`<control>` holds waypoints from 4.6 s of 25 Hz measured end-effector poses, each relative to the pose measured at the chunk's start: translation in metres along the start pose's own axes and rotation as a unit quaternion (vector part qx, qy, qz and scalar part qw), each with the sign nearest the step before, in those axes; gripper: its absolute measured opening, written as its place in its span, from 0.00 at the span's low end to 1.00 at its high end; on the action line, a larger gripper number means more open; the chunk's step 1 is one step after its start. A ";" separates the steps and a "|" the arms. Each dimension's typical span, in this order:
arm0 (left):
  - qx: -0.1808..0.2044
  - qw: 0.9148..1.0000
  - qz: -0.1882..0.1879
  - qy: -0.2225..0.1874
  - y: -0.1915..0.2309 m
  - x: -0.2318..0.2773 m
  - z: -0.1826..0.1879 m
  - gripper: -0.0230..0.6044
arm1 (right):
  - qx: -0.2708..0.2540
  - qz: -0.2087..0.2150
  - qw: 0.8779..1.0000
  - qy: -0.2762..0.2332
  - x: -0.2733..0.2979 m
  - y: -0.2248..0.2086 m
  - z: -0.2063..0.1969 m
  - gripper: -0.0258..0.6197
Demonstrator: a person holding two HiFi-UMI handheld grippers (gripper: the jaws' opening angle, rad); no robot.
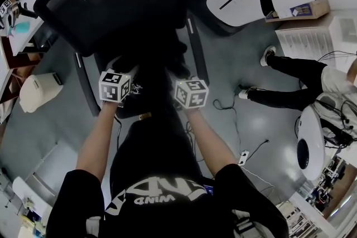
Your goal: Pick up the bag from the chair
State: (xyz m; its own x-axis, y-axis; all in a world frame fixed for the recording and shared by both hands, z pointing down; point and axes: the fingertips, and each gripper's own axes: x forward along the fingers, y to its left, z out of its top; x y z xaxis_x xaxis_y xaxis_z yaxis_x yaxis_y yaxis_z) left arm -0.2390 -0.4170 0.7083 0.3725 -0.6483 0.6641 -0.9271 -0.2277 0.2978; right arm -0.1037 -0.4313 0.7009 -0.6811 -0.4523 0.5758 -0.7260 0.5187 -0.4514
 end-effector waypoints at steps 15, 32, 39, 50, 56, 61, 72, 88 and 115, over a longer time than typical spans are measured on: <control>0.021 0.998 -0.022 -0.053 -0.052 -0.054 0.035 0.08 | -0.014 0.029 0.999 -0.028 -0.045 0.047 0.027 0.08; 0.077 0.983 -0.077 -0.149 -0.156 -0.213 0.096 0.07 | -0.025 0.059 0.990 -0.124 -0.201 0.141 0.075 0.08; 0.077 0.978 -0.100 -0.164 -0.192 -0.271 0.104 0.07 | -0.027 0.067 0.985 -0.157 -0.258 0.177 0.083 0.08; 0.081 0.978 -0.108 -0.162 -0.256 -0.341 0.067 0.07 | -0.030 0.103 0.982 -0.155 -0.333 0.211 0.045 0.08; 0.070 0.978 -0.091 -0.172 -0.286 -0.366 0.040 0.07 | -0.058 0.124 0.981 -0.139 -0.370 0.223 0.017 0.08; 0.063 0.980 -0.080 -0.170 -0.315 -0.377 -0.003 0.07 | -0.086 0.126 0.980 -0.127 -0.402 0.224 -0.026 0.08; 0.074 0.982 -0.090 -0.150 -0.366 -0.375 -0.089 0.07 | -0.104 0.104 0.984 -0.104 -0.443 0.203 -0.114 0.08; 0.075 0.981 -0.106 -0.141 -0.393 -0.364 -0.127 0.07 | -0.114 0.109 0.985 -0.071 -0.457 0.181 -0.146 0.08; 0.059 0.983 -0.103 -0.138 -0.393 -0.359 -0.126 0.07 | -0.112 0.112 0.986 -0.060 -0.449 0.175 -0.140 0.08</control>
State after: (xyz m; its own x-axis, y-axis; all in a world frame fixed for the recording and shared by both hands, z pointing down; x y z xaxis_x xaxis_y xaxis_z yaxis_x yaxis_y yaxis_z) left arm -0.0036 -0.0030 0.4395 0.5428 -0.7482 0.3814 -0.8374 -0.4478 0.3134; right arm 0.0886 -0.0360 0.4584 -0.8377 -0.3839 0.3883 -0.5266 0.7560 -0.3887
